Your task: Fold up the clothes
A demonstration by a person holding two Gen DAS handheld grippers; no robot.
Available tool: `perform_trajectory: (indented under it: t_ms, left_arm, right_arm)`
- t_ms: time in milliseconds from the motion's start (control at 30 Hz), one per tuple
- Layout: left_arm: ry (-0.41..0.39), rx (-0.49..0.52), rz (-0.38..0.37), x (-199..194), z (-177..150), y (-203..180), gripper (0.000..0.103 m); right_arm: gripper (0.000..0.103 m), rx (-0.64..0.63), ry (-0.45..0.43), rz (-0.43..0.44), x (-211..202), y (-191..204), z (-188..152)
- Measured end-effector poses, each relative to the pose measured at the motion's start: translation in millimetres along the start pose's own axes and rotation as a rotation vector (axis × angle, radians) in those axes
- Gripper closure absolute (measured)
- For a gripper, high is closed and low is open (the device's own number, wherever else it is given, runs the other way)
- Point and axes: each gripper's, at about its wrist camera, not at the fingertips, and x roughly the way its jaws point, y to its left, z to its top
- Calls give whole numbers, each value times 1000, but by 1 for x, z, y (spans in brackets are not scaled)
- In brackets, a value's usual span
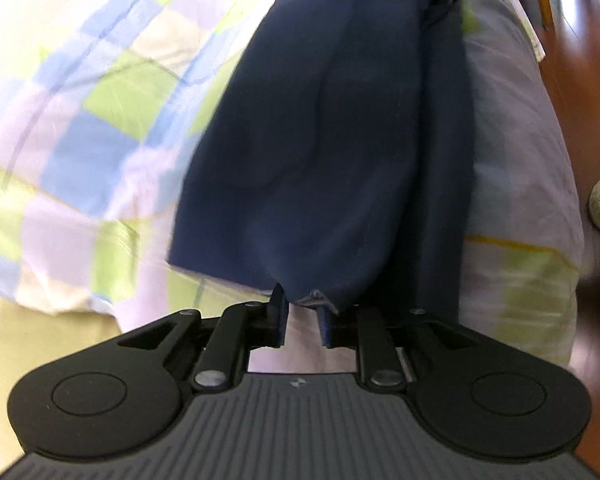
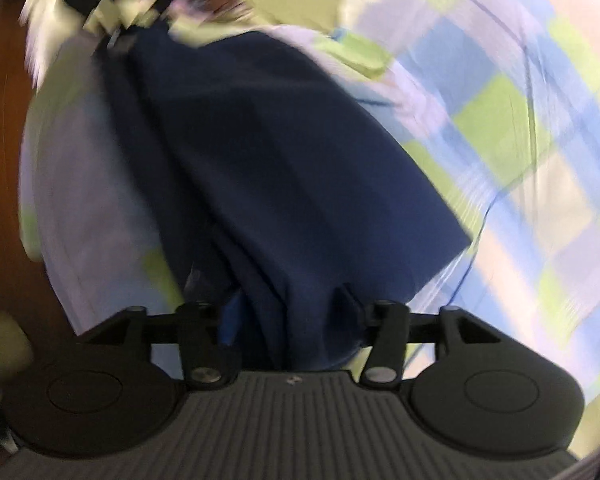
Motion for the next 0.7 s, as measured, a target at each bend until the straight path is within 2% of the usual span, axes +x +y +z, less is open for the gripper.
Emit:
perform_trajectory:
  t_ms: [67, 200, 267, 333, 433, 533, 600, 633, 667, 700]
  left_arm:
    - [-22, 110, 94, -6, 3, -10, 55]
    - [-45, 263, 167, -9, 2, -27, 54]
    - [-56, 326, 176, -9, 0, -36, 54]
    - [-65, 357, 178, -10, -2, -40, 54]
    - [-89, 434, 182, -12, -6, -50, 54]
    - [-105, 483, 195, -12, -10, -53, 54]
    - [-77, 452, 147, -9, -10, -48, 65]
    - [-68, 440, 130, -8, -9, -46, 101]
    - [-49, 402, 90, -7, -8, -40, 101]
    - [-41, 344, 56, -10, -4, -30, 101]
  right_arm:
    - [50, -96, -1, -50, -6, 12, 0]
    - [50, -242, -3, -113, -10, 29, -2]
    - [51, -254, 6, -124, -7, 30, -3]
    - [59, -261, 14, -129, -5, 29, -3]
    - [62, -281, 18, -131, -8, 28, -3]
    - [62, -307, 23, -131, -11, 30, -6]
    - [64, -321, 26, -128, -13, 32, -8]
    - [83, -300, 32, -110, -13, 29, -7]
    - [97, -279, 39, -99, -13, 27, -6]
    - [100, -265, 45, -94, -15, 25, -5]
